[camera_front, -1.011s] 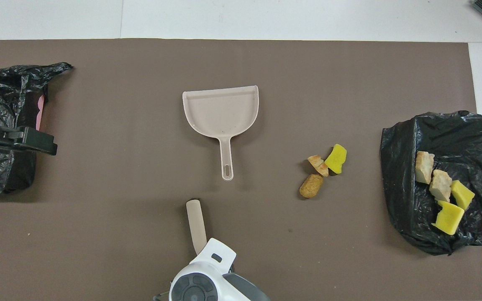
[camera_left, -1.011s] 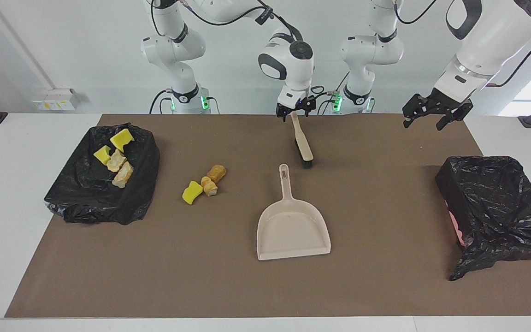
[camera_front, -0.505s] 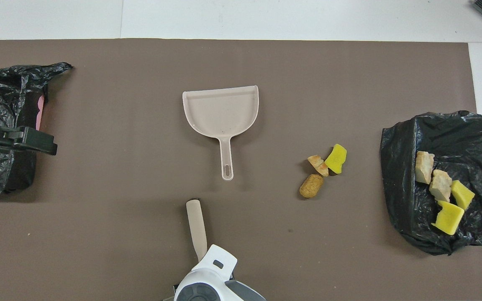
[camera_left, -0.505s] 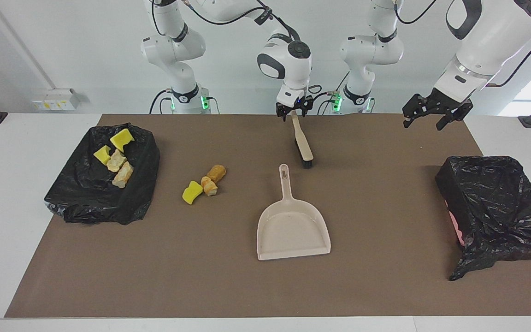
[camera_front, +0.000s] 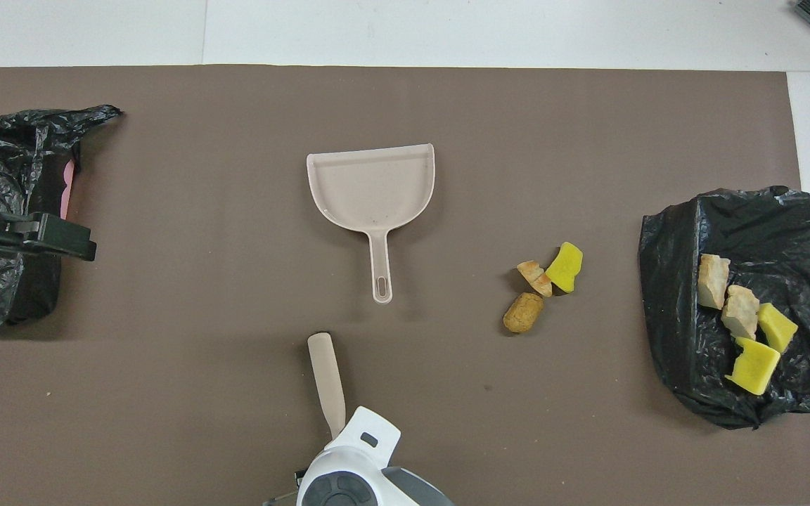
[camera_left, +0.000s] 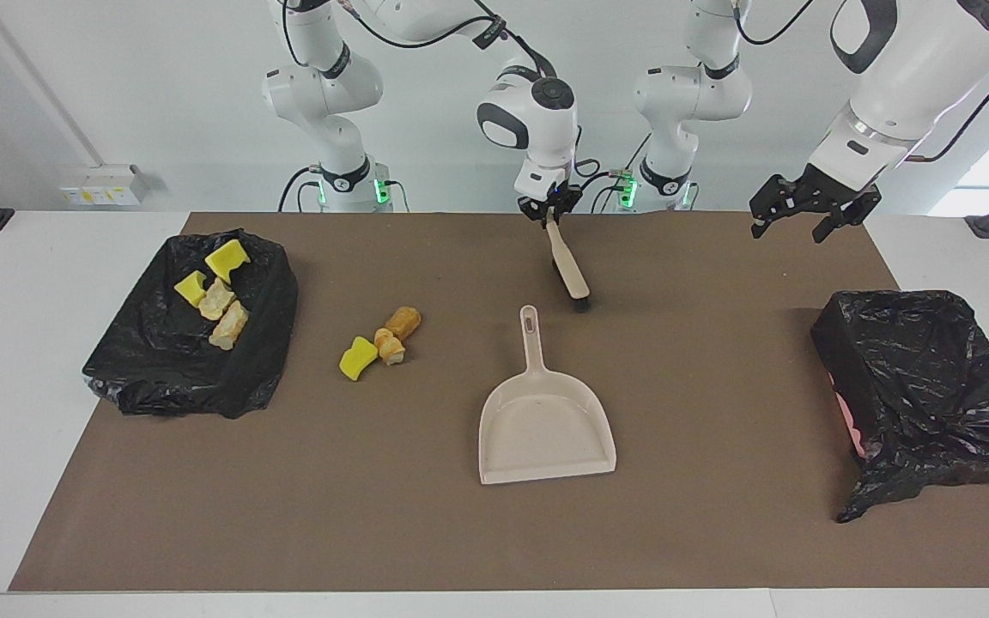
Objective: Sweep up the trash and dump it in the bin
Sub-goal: 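Grasp the wooden brush handle with the right gripper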
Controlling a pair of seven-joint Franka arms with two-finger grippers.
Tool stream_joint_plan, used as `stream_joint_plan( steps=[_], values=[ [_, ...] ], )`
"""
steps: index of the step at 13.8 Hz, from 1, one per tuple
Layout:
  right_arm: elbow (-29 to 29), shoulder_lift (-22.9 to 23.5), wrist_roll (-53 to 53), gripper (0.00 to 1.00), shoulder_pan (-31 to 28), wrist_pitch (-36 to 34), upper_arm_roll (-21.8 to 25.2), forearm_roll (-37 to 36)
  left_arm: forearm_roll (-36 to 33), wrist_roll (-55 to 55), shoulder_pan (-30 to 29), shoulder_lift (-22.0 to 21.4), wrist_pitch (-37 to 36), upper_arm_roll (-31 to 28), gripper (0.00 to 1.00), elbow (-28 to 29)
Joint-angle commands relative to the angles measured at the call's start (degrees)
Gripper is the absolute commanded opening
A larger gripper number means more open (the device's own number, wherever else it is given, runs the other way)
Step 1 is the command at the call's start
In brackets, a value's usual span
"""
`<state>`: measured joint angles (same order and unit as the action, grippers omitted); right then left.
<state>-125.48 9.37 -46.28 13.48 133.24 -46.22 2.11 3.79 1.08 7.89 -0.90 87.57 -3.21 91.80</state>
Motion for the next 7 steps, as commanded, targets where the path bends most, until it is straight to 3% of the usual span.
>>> stream_joint_plan(
  steps=[1, 5, 7],
  values=[
    [1.8, -3.0, -0.9, 0.00, -1.7, -4.5, -0.2, 0.6, -0.9, 0.6, -0.7, -0.1, -0.5, 0.5, 1.00, -0.2],
    [3.8, -14.1, 0.9, 0.00, -5.4, -20.8, 0.3, 5.1, -1.0, 0.5, -0.7, -0.1, -0.5, 0.5, 1.00, -0.2],
    [4.4, -21.5, 9.8, 0.00, -5.7, -30.3, 4.9, 11.3, -0.9, 0.6, -0.7, -0.1, -0.5, 0.5, 1.00, -0.1]
  ],
)
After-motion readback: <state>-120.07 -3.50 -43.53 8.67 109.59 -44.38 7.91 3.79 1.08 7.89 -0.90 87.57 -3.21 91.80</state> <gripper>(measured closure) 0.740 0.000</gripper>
